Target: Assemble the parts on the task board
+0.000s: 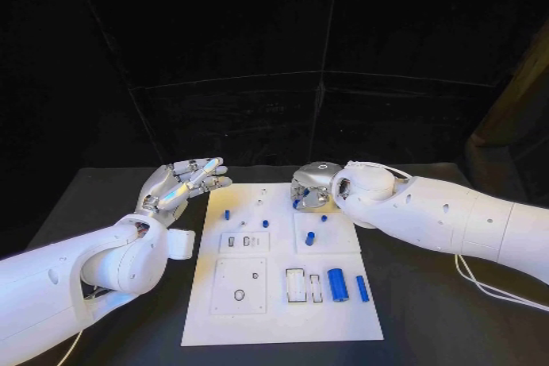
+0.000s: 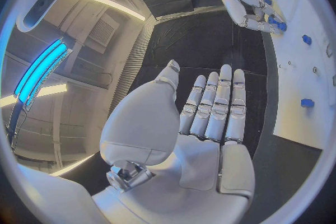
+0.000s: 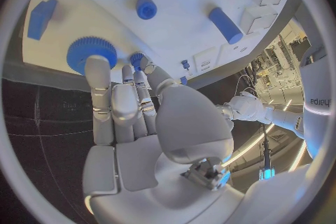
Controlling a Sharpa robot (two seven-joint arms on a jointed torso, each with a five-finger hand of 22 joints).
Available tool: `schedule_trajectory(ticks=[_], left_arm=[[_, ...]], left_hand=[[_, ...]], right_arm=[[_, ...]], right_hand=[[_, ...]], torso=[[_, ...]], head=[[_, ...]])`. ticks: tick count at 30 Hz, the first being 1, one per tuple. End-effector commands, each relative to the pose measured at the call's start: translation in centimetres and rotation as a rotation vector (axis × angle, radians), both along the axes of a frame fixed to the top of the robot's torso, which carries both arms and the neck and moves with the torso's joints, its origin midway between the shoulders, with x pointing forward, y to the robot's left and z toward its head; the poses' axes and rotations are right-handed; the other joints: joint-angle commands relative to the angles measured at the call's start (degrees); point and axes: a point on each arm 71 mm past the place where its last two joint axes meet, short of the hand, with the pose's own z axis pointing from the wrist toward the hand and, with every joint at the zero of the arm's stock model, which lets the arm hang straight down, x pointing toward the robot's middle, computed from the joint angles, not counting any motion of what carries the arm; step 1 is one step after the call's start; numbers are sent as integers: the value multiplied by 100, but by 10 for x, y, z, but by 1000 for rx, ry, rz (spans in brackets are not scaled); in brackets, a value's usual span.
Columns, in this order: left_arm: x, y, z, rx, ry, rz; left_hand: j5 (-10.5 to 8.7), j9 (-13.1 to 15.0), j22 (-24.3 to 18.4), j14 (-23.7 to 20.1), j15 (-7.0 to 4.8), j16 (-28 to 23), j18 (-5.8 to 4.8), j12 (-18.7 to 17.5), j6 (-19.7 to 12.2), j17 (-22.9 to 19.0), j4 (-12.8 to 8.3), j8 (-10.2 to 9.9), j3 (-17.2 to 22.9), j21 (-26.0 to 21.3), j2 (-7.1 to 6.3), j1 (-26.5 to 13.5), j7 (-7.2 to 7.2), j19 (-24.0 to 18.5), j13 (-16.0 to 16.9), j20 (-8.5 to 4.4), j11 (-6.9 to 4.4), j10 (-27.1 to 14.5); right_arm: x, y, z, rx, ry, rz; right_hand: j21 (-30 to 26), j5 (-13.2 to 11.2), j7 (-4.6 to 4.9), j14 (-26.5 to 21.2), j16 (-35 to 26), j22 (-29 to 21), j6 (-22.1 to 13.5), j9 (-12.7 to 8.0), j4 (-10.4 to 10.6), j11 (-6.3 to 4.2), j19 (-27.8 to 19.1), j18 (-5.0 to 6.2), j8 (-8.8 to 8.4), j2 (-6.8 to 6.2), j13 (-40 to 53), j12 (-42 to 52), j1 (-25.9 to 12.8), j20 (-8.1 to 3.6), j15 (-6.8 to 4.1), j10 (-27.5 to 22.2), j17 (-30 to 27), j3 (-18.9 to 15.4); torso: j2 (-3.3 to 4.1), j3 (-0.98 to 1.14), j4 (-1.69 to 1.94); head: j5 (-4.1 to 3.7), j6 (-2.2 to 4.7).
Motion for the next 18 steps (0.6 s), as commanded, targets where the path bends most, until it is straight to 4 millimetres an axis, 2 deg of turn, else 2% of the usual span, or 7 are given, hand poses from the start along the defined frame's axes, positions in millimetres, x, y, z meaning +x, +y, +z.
schedule_trajectory(ticks=[1, 5, 18], left_arm=[[0, -1, 1, -4, -6, -23], [0, -1, 1, -3, -5, -22], [0, 0, 1, -1, -4, -19]], left_hand=[[-16, -7, -7, 7, 16, -28, 78, -34, 24, -6, -50, -38, 0, -35, 68, -2, 106, 30, -9, -5, 28, -2], [-16, -8, -20, 5, 21, -47, 77, -55, 12, -9, -61, -58, -5, -51, 79, -6, 114, 33, -10, -1, 36, -17], [-15, -8, -30, 7, 24, -59, 78, -74, 0, -10, -72, -75, -10, -63, 86, -8, 120, 38, -11, 2, 42, -33]], right_arm=[[1, 0, -1, -31, 24, -2], [1, 0, -2, -35, 30, -2], [2, 3, 4, 55, -15, 8]], right_hand=[[58, -41, 2, 168, 49, 54, 20, -3, 3, 4, 29, -113, -19, -2, 2, -24, -25, 10, 17, 48, 24, 80], [137, -48, 3, 146, 101, 116, 30, -3, 5, 8, -9, -115, -20, -32, 1, -26, -48, 20, 23, 52, 41, 217], [402, -72, -3, 113, 269, 367, 193, 11, 63, -17, -72, -130, 10, -50, 11, -9, -142, 19, 7, 219, 132, 762]], torso=[[7, 1, 6], [10, 5, 0], [16, 0, 23]], head=[[0, -10], [17, -13], [4, -2]])
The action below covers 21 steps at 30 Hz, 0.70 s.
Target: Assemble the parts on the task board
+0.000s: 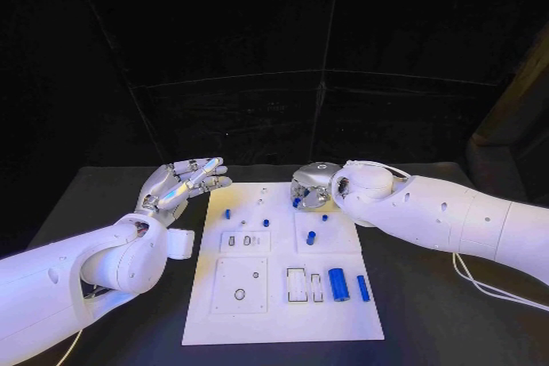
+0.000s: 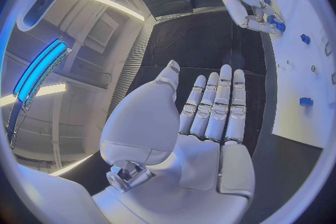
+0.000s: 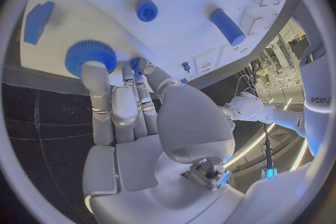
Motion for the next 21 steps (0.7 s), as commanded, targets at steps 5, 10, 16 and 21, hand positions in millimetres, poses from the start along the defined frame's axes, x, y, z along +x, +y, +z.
schedule_trajectory(ticks=[5, 10, 16, 21], left_arm=[[0, 0, 1, -1, -8, -13], [0, 0, 1, 0, -8, -12], [0, -1, 1, -2, -7, -17], [1, -2, 1, -3, -5, -20]], left_hand=[[-15, -9, -12, 7, 25, -23, 79, -22, -1, -9, -27, -43, 5, -21, 65, 15, 121, 39, -7, 2, 22, -14], [-15, -9, -15, 7, 27, -27, 79, -28, -4, -10, -31, -48, 4, -25, 68, 15, 123, 40, -7, 3, 24, -18], [-15, -9, -15, 7, 27, -27, 79, -28, -4, -10, -31, -48, 4, -25, 68, 15, 123, 40, -7, 3, 24, -18], [-15, -9, -15, 7, 27, -27, 79, -28, -4, -10, -31, -48, 4, -25, 68, 15, 123, 40, -7, 3, 24, -18]], right_arm=[[-4, 2, 14, 166, -84, -3], [-4, 6, 17, 203, -100, -19], [4, 16, 16, 219, -112, -42], [11, 28, 15, 215, -115, -49]], right_hand=[[89, -22, -9, 107, 71, 66, 105, 18, 69, -19, -64, -38, 16, -21, 8, -19, -161, -10, 0, 92, 16, 175], [89, -22, -9, 107, 71, 66, 105, 18, 69, -19, -64, -38, 16, -21, 8, -19, -161, -10, 0, 92, 16, 175], [116, -26, -8, 108, 97, 89, 101, 13, 87, -18, -72, -41, 2, -43, 4, -29, -182, -11, 1, 77, 38, 246], [130, -31, 0, 105, 104, 99, 87, 10, 101, -11, -79, -42, -9, -71, 1, -33, -202, -8, 6, 57, 31, 291]], torso=[[5, -6, 11], [5, -10, 22], [18, -7, 49], [15, -10, 58]], head=[[20, 37], [15, 63], [-1, 89], [2, 93]])
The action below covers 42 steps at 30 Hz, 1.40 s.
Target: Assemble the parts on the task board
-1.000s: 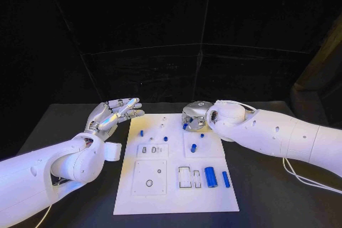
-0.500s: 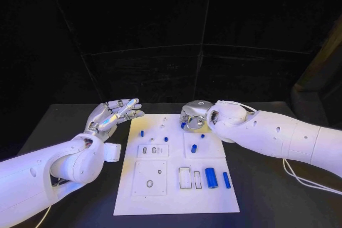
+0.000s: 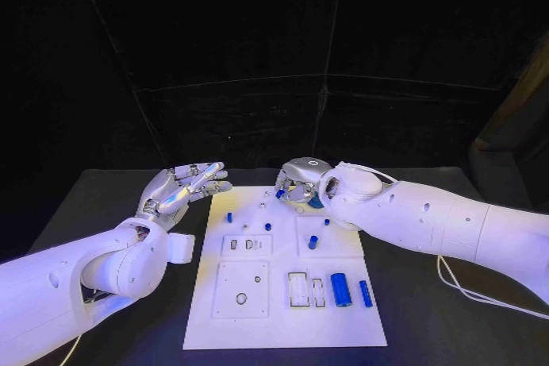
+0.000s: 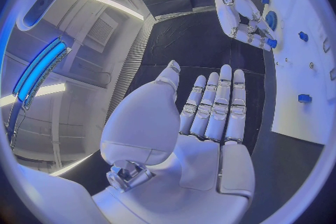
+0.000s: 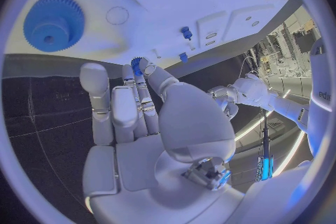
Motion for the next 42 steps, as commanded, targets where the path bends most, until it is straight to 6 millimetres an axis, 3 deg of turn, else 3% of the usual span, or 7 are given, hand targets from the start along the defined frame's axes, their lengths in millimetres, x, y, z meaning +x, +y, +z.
schedule_trajectory(ticks=[1, 10, 15, 35, 40, 42], left_arm=[[0, -2, 1, -3, -8, -18], [1, -3, 1, -4, -8, -21], [1, -3, 1, -4, -7, -21], [1, -3, 1, -2, -1, -24], [2, -3, 1, -2, 0, -24], [2, -3, 1, -2, 1, -24]], left_hand=[[-15, -9, -5, 8, 27, -28, 80, -28, -4, -5, -31, -23, 4, -26, 45, -9, 123, 40, -8, 3, 24, -18], [-15, -9, -5, 8, 27, -28, 80, -28, -4, -5, -31, -23, 4, -26, 45, -9, 123, 40, -8, 3, 24, -18], [-14, -9, -12, 8, 29, -36, 80, -37, -6, -6, -41, -31, 4, -34, 52, -6, 124, 42, -8, 5, 26, -23], [-15, -9, -18, 6, 31, -46, 80, -46, -13, -7, -50, -41, 2, -42, 57, -4, 124, 43, -8, 7, 28, -30], [-16, -9, -23, 3, 33, -54, 79, -54, -17, -9, -57, -48, 0, -49, 60, -4, 125, 43, -8, 9, 29, -37], [-16, -9, -23, 3, 33, -54, 79, -54, -17, -9, -57, -48, 0, -49, 60, -4, 125, 43, -8, 9, 29, -37]], right_arm=[[6, 4, 3, 30, -23, -27], [15, 22, 1, 8, -34, -32], [17, 26, 1, -2, -37, -34], [22, 36, -6, -47, 17, -29], [23, 37, -7, -53, 23, -34], [23, 37, -7, -55, 23, -40]], right_hand=[[20, -13, 17, 104, 31, 7, 21, -2, 0, -7, -37, -43, -10, 1, -8, -33, -33, -7, 6, -3, -1, 22], [36, -14, 24, 103, 44, 18, 5, -5, 20, 2, -45, -44, -18, -28, -9, -35, -59, -2, 12, -25, 3, 68], [44, -18, 29, 101, 52, 21, -5, -6, 37, 7, -53, -44, -21, -51, -9, -34, -79, 3, 17, -39, 4, 100], [56, -51, 47, 80, 46, 9, -51, -10, 100, 28, -91, -40, -28, -152, -11, -38, -152, 21, 35, -106, -48, 183], [48, -71, 76, 63, 35, -20, -139, -19, 147, 56, -129, -35, -42, -232, -17, -47, -194, 42, 61, -213, -91, 235], [-5, -92, 135, 33, -12, -119, -308, -32, 187, 113, -196, -23, -51, -317, -26, -51, -234, 75, 110, -429, -183, 250]], torso=[[2, -1, 10], [10, -4, 30], [21, -8, 24], [20, -5, 37], [21, -6, 39], [21, -8, 41]], head=[[5, 1], [18, -4], [30, 14], [38, -35], [32, -44], [29, -39]])
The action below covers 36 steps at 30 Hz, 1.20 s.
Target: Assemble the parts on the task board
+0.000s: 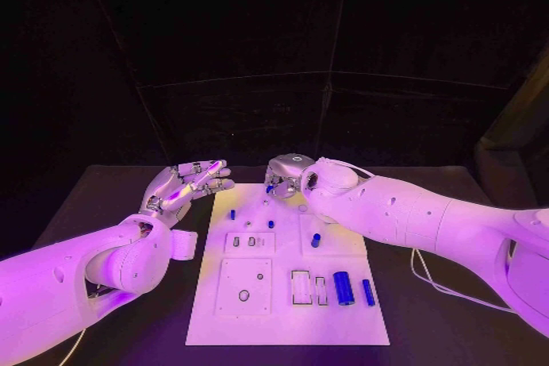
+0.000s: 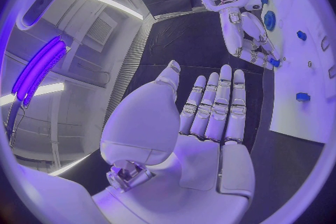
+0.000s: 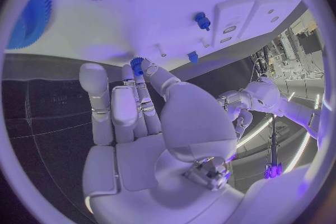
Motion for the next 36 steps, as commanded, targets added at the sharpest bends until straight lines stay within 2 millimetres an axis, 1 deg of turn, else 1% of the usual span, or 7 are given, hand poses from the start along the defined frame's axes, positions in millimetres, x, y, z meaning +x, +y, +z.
schedule_trajectory(ticks=[1, 5, 8, 17, 22, 25, 36], left_arm=[[0, -2, 2, -3, -7, -16], [0, -1, 2, -2, -7, -16], [0, -1, 2, -2, -6, -16], [0, 2, 2, -3, -3, -21], [0, 5, 2, 0, -1, -15], [0, 6, 1, 3, -1, -10], [2, 7, 1, 3, -3, -8]], left_hand=[[-16, -9, -5, 4, 33, -31, 80, -32, -17, -10, -25, -25, 1, -27, 61, -4, 125, 44, -8, 9, 9, -16], [-16, -10, -10, 1, 34, -38, 80, -38, -22, -10, -30, -31, -1, -33, 62, -4, 127, 43, -8, 10, 11, -22], [-16, -10, -10, 1, 34, -38, 80, -38, -22, -10, -30, -31, -1, -33, 62, -4, 127, 43, -8, 10, 11, -22], [-17, -10, -16, -3, 37, -47, 79, -46, -28, -12, -36, -40, -4, -41, 65, -5, 128, 42, -8, 12, 13, -29], [-16, -10, -19, -5, 39, -52, 79, -51, -31, -13, -41, -45, -3, -46, 71, -3, 126, 40, -8, 13, 14, -33], [-16, -10, -21, -4, 39, -54, 79, -53, -33, -13, -44, -47, -2, -49, 74, -1, 125, 40, -8, 14, 14, -35], [-15, -9, -22, -2, 38, -55, 79, -55, -34, -12, -48, -49, -1, -51, 77, 2, 124, 41, -8, 14, 13, -35]], right_arm=[[1, 0, 0, -17, 8, -7], [3, -2, 1, -8, -7, -16], [1, -4, 3, 9, -29, -17], [-8, -43, 15, 131, -49, -66], [-13, -80, 21, 211, 22, -164], [-16, -104, 20, 236, 104, -226], [-19, -133, 12, 148, 212, -312]], right_hand=[[-125, -83, 107, 3, -85, -217, -373, -34, 31, 103, -156, -7, -32, -172, -9, -13, -33, 38, 119, -358, -166, 2], [-498, -258, 192, -134, -356, -804, -1833, -57, 153, 247, -480, 96, -44, -388, 5, 30, -6, 156, 216, -1104, -632, -286], [-570, -251, 201, -149, -421, -907, -2156, -65, 250, 244, -515, 114, -62, -420, 16, 72, 69, 176, 222, -1228, -747, -447], [-219, 23, 185, 48, -1, -380, -1238, 38, 472, 135, -184, 30, 97, -337, 174, 671, 205, 123, 148, -274, -60, -584], [139, 20, -29, 158, 338, 169, -885, 69, 733, -129, 80, -53, 191, -443, 491, 1271, 71, -34, -41, 623, 485, -730], [395, 349, -151, 210, 536, 573, -802, 61, 1002, -262, 267, -128, 225, -650, 1008, 1956, -108, -176, -169, 1063, 802, -1036], [953, 573, -83, 341, 1175, 1426, -1066, 28, 2032, -176, 508, -257, 368, -744, 4850, 5535, 428, -132, -90, 629, 2008, -2106]], torso=[[2, -4, 1], [3, -2, 4], [2, 1, 2], [-6, 6, -45], [-7, 16, -90], [-9, 20, -107], [-3, 25, -104]], head=[[-5, 1], [-1, 0], [7, 1], [37, 33], [72, 49], [67, 55], [12, 68]])
